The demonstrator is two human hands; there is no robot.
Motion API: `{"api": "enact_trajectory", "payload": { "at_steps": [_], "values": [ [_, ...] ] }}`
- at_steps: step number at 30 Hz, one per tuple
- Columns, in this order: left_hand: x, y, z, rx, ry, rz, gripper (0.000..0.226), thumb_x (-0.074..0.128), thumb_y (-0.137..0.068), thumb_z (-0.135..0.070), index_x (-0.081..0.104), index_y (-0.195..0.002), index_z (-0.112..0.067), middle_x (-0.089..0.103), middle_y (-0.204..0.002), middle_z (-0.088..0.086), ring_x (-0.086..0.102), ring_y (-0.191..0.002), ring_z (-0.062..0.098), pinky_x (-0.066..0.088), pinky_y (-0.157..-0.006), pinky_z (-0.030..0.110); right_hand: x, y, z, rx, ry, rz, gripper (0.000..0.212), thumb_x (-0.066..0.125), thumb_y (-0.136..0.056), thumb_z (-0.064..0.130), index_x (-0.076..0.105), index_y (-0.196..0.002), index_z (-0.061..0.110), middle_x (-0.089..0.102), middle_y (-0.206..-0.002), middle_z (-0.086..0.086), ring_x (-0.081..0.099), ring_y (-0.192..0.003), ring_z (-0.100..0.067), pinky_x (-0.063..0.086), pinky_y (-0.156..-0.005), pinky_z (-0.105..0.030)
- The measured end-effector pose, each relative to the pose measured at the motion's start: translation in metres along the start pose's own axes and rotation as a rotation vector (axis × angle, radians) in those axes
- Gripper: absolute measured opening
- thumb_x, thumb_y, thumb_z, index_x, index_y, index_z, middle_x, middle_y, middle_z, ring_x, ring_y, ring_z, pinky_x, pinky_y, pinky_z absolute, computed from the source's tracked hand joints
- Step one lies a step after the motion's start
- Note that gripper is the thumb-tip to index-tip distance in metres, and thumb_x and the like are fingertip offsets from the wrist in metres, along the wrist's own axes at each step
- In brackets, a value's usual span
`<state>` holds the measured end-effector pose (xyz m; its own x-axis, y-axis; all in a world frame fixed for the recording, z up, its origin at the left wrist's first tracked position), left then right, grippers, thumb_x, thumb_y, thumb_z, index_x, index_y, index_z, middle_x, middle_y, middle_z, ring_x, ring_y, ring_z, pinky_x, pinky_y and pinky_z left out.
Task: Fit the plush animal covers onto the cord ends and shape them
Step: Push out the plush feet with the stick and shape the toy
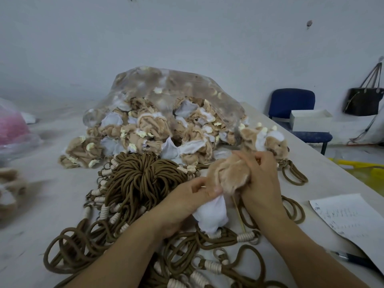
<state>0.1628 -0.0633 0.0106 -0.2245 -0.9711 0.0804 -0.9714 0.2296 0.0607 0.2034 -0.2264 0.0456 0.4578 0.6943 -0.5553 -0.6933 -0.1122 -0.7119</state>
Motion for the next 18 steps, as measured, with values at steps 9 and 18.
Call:
{"api": "enact_trajectory", "payload": {
  "at_steps": [9, 18],
  "values": [
    [-0.013, -0.006, -0.001, 0.089, 0.047, -0.236, 0.017, 0.069, -0.088, -0.023, 0.059, -0.078, -0.014, 0.06, -0.078, 0.005, 0.057, -0.068, 0.019, 0.046, -0.054, 0.027, 0.012, 0.005, 0.001, 0.182, -0.408, 0.176, 0.046, 0.054, -0.092, 0.016, 0.045, -0.132, 0.036, 0.051, -0.122, 0.018, 0.052, -0.106, 0.005, 0.043, -0.083, -0.01],
    [-0.018, -0.004, -0.009, 0.271, -0.345, -0.329, 0.021, 0.067, -0.089, -0.023, 0.056, -0.072, -0.017, 0.056, -0.062, -0.017, 0.05, -0.056, -0.003, 0.041, -0.049, 0.014, 0.026, 0.012, 0.003, 0.301, -0.497, 0.327, 0.033, 0.055, -0.082, 0.058, 0.054, -0.099, 0.03, 0.062, -0.099, 0.007, 0.061, -0.089, -0.008, 0.054, -0.079, -0.034]
  ]
}}
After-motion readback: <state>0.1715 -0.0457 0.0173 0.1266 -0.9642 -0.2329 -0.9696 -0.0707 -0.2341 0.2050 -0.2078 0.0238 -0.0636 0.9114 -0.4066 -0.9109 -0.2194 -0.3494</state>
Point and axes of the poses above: each hand's wrist, its own y-axis away from the middle knuckle, its own x-axis out of the palm, z = x × y, the point moved 5 cm from there along -y, towards the middle knuckle
